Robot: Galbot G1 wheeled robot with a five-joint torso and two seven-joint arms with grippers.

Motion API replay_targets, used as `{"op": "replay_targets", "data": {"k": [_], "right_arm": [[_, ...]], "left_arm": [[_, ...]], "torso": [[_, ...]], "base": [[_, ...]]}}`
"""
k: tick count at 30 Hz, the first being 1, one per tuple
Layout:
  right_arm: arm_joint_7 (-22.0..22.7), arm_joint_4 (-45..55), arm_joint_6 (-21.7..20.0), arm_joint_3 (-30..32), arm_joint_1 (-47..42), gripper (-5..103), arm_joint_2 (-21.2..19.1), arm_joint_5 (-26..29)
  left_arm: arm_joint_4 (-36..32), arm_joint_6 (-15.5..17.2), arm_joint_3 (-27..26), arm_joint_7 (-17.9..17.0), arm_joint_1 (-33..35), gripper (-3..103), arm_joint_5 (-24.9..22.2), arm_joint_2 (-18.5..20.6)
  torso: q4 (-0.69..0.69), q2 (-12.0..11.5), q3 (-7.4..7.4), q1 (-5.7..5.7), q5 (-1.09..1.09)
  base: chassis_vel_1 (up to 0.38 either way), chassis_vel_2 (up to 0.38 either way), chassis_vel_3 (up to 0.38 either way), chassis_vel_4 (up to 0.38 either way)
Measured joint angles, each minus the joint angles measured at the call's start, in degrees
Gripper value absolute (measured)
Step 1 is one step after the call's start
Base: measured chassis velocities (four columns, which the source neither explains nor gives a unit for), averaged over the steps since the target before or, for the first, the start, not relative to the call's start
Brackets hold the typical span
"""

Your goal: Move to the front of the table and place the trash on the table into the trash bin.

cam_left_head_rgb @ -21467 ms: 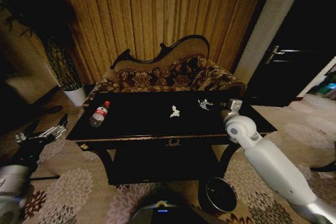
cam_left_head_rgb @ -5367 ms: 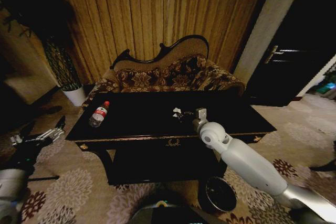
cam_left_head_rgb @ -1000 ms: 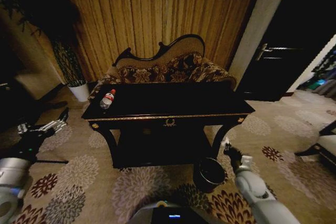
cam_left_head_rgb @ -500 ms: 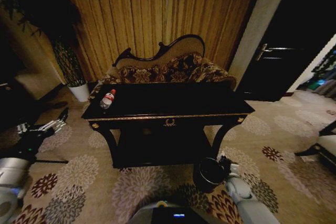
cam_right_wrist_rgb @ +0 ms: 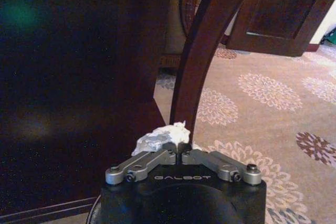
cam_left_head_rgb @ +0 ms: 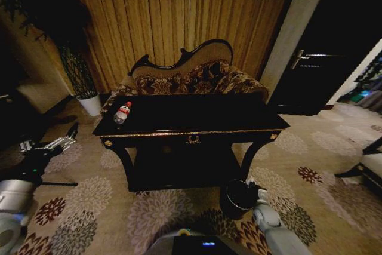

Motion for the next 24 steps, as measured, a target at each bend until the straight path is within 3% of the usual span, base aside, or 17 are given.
{"op": "replay_targets", "data": {"k": [2,6,8,9,11,13,15,17,20,24], "right_arm": [[0.04,0.1,0.09,0.0,-0.06,-2,0.03,0.01],[0.14,0.55,0.2,0.07,-0.29,18,0.0,0.04],[0.15,0.59,0.28,0.09,-0.35,18,-0.02,0.07],[0.18,0.8,0.5,0.16,-0.46,29,-0.03,0.11],[0.2,1.06,0.64,0.25,-0.57,29,-0.05,0.18],[0.23,1.82,0.77,0.41,-0.79,40,-0.16,0.31],[0.23,2.02,0.79,0.44,-0.85,40,-0.2,0.32],[0.26,2.31,0.8,0.55,-0.98,56,-0.24,0.33],[0.28,2.41,0.82,0.61,-1.2,61,-0.24,0.32],[0.29,2.53,0.96,0.76,-1.53,78,-0.29,0.31]], "left_arm": [[0.03,0.0,0.0,0.0,0.0,100,0.0,-0.03],[0.11,-0.05,0.0,0.03,-0.01,100,0.0,-0.26],[0.1,-0.09,0.0,0.03,0.01,100,0.0,-0.29],[0.08,-0.18,0.0,0.03,0.02,100,0.0,-0.29],[0.05,-0.34,-0.03,0.03,0.05,100,0.0,-0.29],[-0.06,-0.69,-0.14,0.02,0.16,100,0.01,-0.27],[-0.14,-0.76,-0.15,0.02,0.2,100,0.01,-0.27],[-0.35,-0.8,-0.15,0.02,0.23,100,0.01,-0.27],[-0.51,-0.81,-0.14,0.02,0.23,100,0.01,-0.29],[-0.61,-0.81,-0.23,0.02,0.29,100,0.01,-0.28]], "torso": [[0.0,0.0,0.0,0.0,0.0],[0.0,0.0,0.0,0.0,0.0],[0.0,0.0,0.0,0.0,0.0],[0.0,0.0,0.0,0.0,0.0],[0.0,0.0,0.0,0.0,0.0],[0.0,0.0,0.0,0.0,0.0],[0.0,0.0,0.0,0.0,0.0],[0.0,0.0,0.0,0.0,0.0],[0.0,0.0,0.0,0.0,0.0],[0.0,0.0,0.0,0.0,0.0]], "base": [[0.0,0.0,0.0,0.0],[0.0,0.0,0.0,0.0],[0.0,0.0,0.0,0.0],[0.0,0.0,0.0,0.0],[0.0,0.0,0.0,0.0],[0.0,0.0,0.0,0.0],[0.0,0.0,0.0,0.0],[0.0,0.0,0.0,0.0],[0.0,0.0,0.0,0.0],[0.0,0.0,0.0,0.0]]}}
